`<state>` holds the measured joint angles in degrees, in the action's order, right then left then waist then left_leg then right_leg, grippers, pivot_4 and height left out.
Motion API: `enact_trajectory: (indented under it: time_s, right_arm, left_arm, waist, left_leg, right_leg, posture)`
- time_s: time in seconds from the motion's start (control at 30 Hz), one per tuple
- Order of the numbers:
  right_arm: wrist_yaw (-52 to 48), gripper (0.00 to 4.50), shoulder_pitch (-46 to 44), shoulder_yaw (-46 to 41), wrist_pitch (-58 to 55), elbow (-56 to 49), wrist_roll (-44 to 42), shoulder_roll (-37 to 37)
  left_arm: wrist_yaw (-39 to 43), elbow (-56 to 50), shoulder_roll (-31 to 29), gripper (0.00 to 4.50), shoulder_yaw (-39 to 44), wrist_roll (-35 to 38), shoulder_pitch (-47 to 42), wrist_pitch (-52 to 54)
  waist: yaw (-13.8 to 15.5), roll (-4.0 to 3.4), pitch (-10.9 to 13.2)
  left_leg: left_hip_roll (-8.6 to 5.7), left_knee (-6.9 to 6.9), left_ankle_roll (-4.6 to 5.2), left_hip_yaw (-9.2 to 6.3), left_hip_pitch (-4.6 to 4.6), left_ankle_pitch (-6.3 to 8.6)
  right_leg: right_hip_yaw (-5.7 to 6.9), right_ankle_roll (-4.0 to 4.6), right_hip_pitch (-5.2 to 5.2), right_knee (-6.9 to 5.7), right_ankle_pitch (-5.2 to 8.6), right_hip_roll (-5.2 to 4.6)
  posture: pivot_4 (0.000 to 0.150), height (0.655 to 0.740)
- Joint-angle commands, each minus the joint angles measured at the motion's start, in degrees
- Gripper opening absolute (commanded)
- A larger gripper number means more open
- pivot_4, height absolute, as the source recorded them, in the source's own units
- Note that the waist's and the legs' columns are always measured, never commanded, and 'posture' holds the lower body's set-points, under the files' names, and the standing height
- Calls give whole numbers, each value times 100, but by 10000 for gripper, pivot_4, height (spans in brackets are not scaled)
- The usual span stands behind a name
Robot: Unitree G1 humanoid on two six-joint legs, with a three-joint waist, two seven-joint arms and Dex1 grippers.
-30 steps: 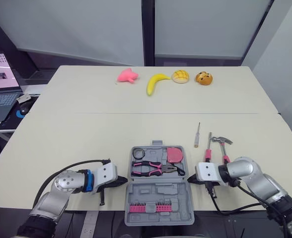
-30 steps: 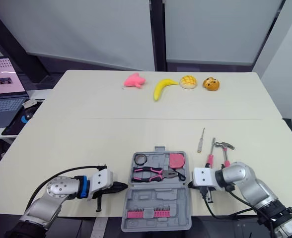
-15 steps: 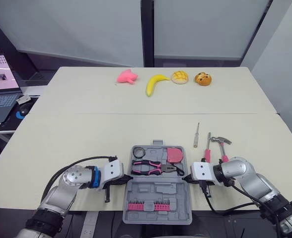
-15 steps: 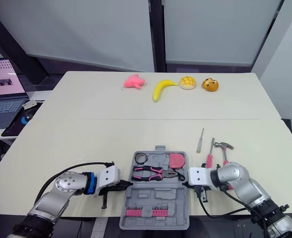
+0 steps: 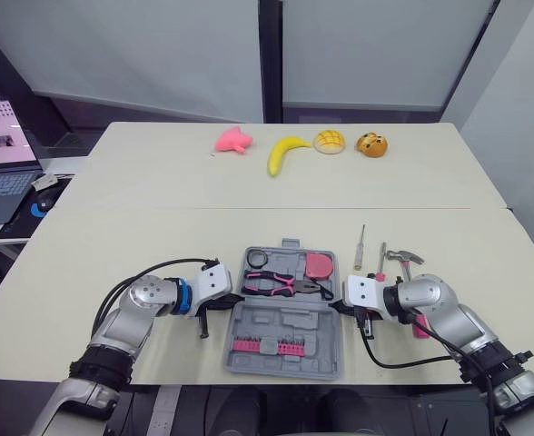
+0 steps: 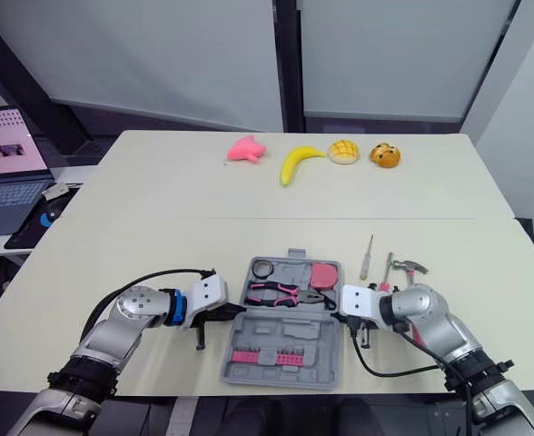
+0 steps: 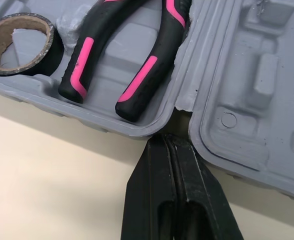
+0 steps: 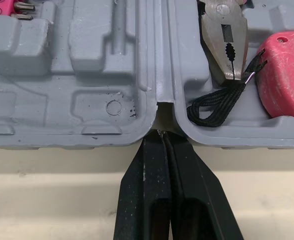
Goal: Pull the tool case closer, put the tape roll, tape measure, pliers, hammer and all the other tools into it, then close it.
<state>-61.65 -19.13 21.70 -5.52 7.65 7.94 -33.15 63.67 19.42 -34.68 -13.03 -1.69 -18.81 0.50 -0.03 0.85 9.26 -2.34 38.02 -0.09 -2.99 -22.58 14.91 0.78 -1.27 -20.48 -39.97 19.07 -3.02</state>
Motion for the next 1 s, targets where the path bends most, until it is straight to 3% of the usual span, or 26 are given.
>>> enact_trajectory:
  time_s: [0.03,1.0]
  right_arm:
    - [52,0,-275,57,140,-153,-130,302]
    - [121,0,-513,93,204,122,-42,358]
  left_arm:
    - [-125,139,227,139,-154,-75,-185,-200]
    - [-136,13,191,139,-162,-91,-38,-108]
  waist:
    - [-2,0,0]
    - [-7,-1,0]
  left_leg:
    - [0,0,0,0,0,0]
    - [0,-2,0,1,-1,0]
  right_leg:
    - [0,0,0,0,0,0]
    - [-2,0,-3,1,0,-1]
  posture:
    - [1500,7193]
    - [1500,7193]
